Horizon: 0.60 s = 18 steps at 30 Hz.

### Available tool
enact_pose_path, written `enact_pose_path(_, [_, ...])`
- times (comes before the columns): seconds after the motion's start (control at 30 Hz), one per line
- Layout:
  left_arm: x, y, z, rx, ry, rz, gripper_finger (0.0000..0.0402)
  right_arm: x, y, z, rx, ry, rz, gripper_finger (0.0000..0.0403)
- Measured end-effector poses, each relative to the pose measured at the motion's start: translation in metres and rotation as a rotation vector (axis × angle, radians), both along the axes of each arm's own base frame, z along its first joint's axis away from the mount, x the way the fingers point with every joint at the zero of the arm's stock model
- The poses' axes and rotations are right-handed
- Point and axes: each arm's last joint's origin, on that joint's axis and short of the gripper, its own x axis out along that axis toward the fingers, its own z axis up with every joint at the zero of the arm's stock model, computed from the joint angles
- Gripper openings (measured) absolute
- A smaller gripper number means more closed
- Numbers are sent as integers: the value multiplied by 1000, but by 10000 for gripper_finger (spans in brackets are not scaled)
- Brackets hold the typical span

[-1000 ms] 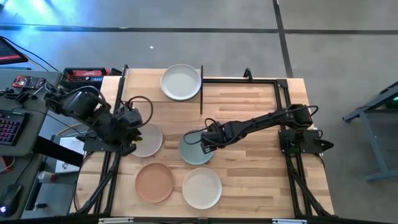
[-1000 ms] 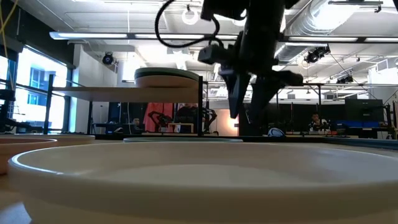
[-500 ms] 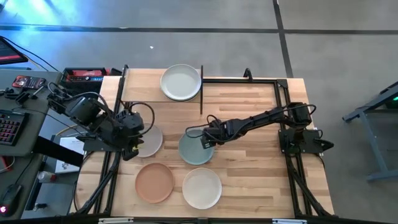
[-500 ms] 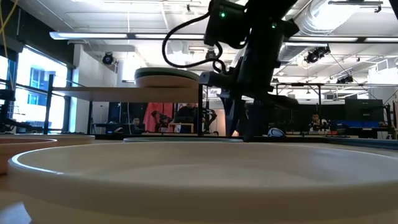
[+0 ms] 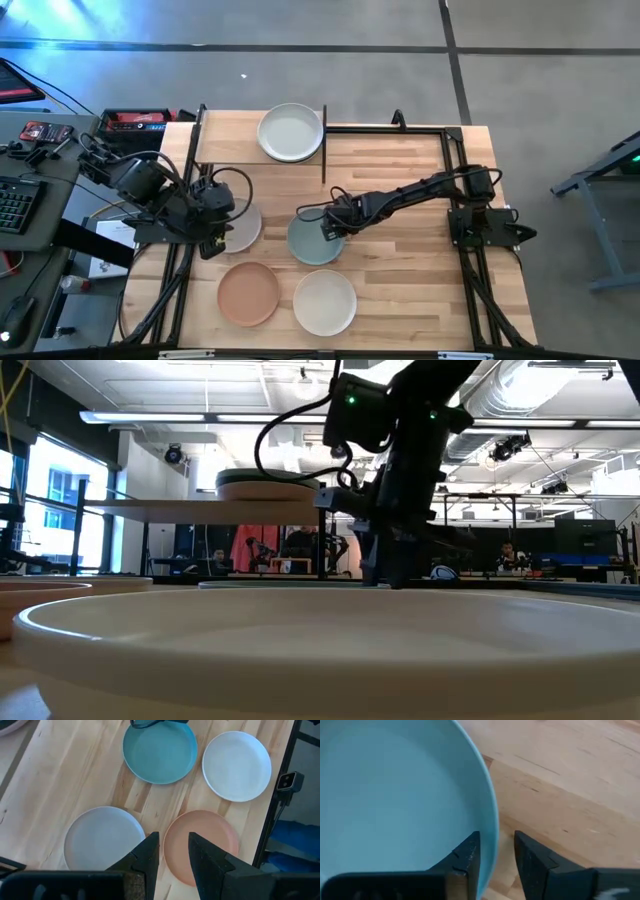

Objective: Place and stack plates onto a shelf
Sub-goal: Put the blue plate on the shelf

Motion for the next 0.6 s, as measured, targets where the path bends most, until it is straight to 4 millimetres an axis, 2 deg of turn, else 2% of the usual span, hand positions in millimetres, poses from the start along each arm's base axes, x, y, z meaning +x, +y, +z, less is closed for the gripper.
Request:
enact_pose_path(0.27, [0, 0, 0, 15, -9, 8, 92, -1, -1, 0, -4, 18, 9, 7])
enact_pose_path(0.6, [1, 3, 1, 75, -43, 41, 92, -2, 2, 4, 60, 46, 50, 1])
